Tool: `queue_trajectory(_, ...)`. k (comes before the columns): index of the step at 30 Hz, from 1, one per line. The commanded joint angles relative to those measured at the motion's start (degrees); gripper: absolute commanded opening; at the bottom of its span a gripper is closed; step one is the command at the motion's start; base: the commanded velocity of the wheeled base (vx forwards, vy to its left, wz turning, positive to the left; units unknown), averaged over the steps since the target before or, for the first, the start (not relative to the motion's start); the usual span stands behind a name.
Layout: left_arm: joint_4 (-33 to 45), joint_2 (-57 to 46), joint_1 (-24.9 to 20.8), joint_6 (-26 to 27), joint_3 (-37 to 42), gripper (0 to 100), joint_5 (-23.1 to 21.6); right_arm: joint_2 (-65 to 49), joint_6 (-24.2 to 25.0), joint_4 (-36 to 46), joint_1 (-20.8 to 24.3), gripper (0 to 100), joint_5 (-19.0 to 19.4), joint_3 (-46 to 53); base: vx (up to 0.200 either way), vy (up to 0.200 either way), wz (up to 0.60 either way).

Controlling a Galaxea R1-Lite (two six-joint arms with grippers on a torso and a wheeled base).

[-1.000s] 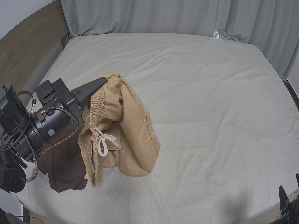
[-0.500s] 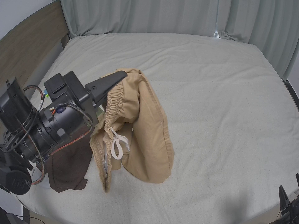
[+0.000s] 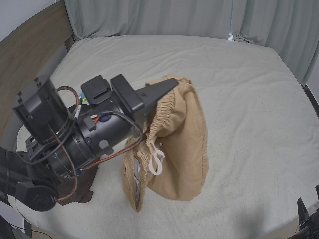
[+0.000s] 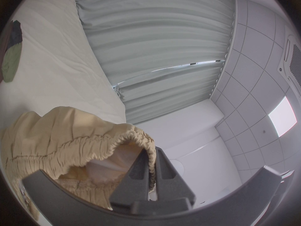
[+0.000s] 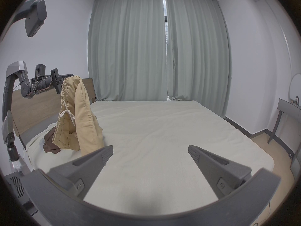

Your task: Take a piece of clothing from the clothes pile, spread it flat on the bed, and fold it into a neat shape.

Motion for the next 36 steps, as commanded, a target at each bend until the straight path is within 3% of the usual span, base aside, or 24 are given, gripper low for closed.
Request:
queue_trajectory(1, 0.07, 3.81, -2.73, -0.04, -1.89, 0, 0.17, -0.93, -0.01, 0.00, 0.00, 100, 0.11, 1.01, 0.000, 0.000, 0.00)
queue_trajectory(26, 0.42, 18.40, -11.08, -1.71, -14.46, 0, -0.71, -0.93, -0.01, 0.00, 0.00, 100, 0.11, 1.01, 0.000, 0.000, 0.00)
queue_trajectory(36, 0.60, 18.66, -12.13, -3.91, -17.71, 0, -0.71, -0.93, -0.01, 0.00, 0.00, 100, 0.02, 1.01, 0.000, 0.000, 0.00)
